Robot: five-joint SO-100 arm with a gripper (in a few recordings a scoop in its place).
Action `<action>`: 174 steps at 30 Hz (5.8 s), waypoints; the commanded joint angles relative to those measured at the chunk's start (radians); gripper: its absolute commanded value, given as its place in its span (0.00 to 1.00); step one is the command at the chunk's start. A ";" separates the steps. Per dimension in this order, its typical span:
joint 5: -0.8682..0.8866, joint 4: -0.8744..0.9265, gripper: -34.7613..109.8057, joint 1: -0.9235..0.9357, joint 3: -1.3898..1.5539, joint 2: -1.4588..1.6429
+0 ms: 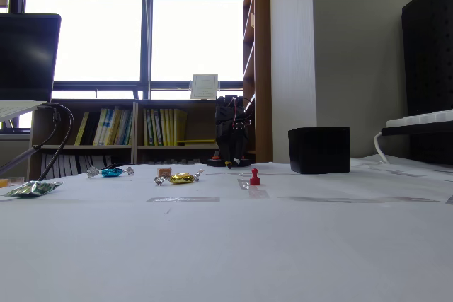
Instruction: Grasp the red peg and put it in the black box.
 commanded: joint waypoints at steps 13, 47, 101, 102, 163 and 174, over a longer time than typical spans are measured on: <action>0.026 0.075 0.24 -0.028 -0.080 -0.086; -0.333 -2.164 0.24 0.051 -0.063 1.385; -0.403 -2.597 0.51 0.012 0.874 2.513; -0.402 -2.595 0.51 0.012 0.893 2.525; -0.330 -2.342 0.39 -0.097 0.992 2.471; -0.344 -2.352 0.39 -0.091 0.983 2.470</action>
